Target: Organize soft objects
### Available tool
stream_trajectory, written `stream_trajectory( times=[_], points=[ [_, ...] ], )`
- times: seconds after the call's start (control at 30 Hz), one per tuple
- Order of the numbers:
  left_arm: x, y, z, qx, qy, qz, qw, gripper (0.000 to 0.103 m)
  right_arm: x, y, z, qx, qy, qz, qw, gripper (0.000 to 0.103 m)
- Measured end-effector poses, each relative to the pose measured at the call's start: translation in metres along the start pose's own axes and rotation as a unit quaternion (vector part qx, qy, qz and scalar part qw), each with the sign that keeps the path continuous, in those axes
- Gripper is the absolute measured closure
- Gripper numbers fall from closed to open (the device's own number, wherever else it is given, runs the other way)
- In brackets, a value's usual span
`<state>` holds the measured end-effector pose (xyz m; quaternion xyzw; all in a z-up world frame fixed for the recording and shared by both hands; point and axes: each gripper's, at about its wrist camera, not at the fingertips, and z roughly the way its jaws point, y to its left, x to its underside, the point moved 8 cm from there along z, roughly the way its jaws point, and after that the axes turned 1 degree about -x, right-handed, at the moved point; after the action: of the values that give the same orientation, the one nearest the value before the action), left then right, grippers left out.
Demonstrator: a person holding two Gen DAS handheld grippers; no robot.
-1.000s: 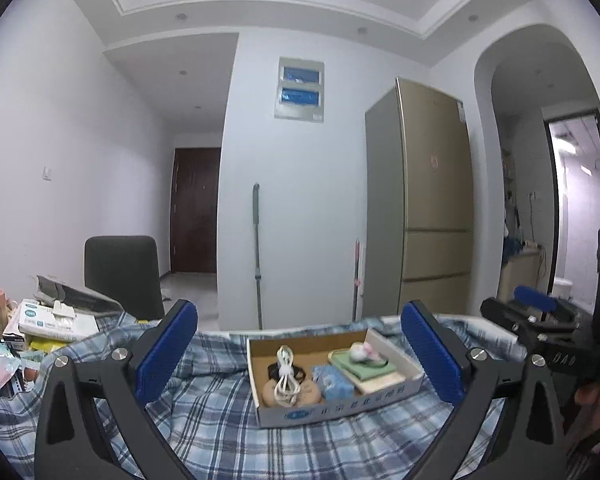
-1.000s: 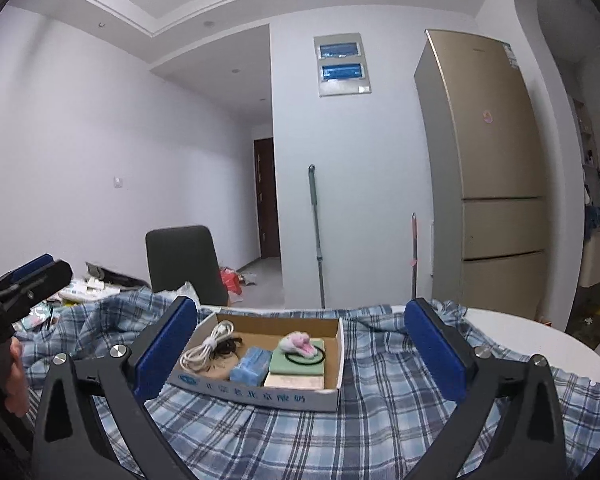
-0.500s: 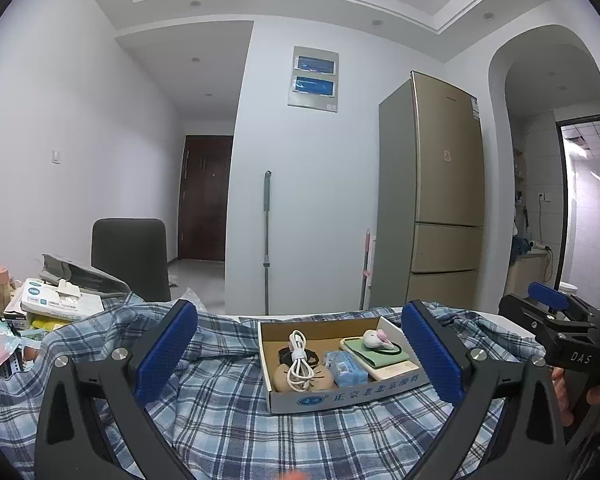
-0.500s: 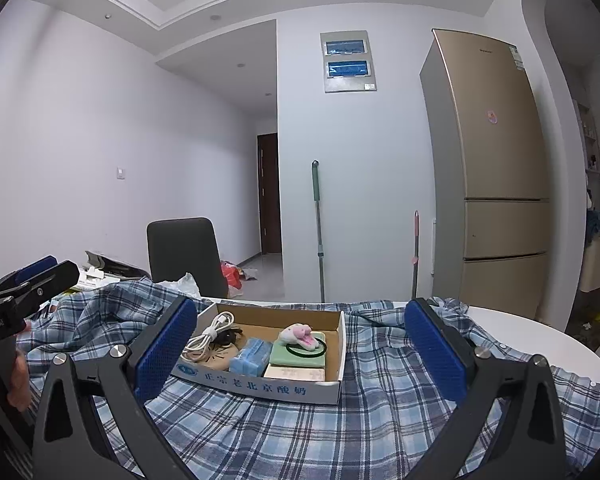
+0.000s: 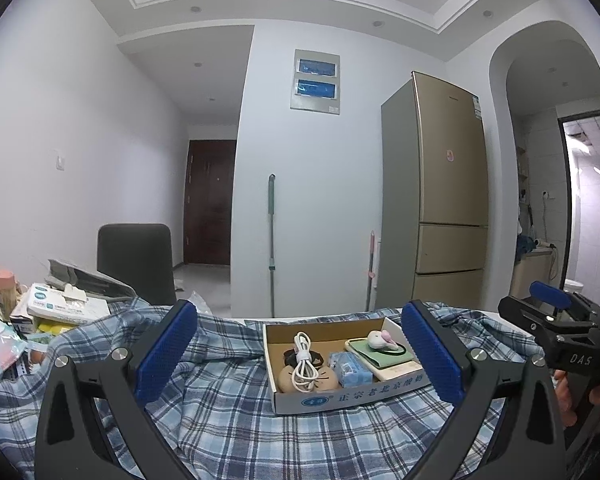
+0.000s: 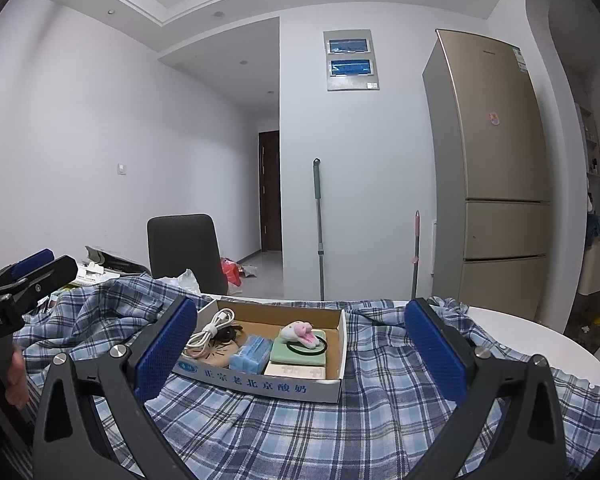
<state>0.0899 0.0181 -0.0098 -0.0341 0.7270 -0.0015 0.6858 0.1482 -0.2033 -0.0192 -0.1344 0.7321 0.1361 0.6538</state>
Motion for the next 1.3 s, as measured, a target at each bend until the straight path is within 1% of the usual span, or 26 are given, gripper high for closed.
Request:
stream_trajectory(
  times=[0.23,0.6,1.3],
  points=[
    [-0.0003,-0.0064,-0.0046,0.001,-0.01,0.013,0.9999,0.0,-0.0002,-0.0001,-0.0005,-0.001,-0.002,0.0,1.0,0.0],
    [-0.002,-0.0048,-0.005,-0.004,-0.004,0.003,1.0,0.0,-0.0005,-0.0006,-0.0005,-0.001,-0.005,0.002,1.0,0.0],
    [-0.002,-0.0025,-0.0032,-0.004,-0.002,0.004,1.0,0.0,-0.0003,-0.0005,-0.0005,-0.001,-0.006,0.0,1.0,0.0]
  ],
)
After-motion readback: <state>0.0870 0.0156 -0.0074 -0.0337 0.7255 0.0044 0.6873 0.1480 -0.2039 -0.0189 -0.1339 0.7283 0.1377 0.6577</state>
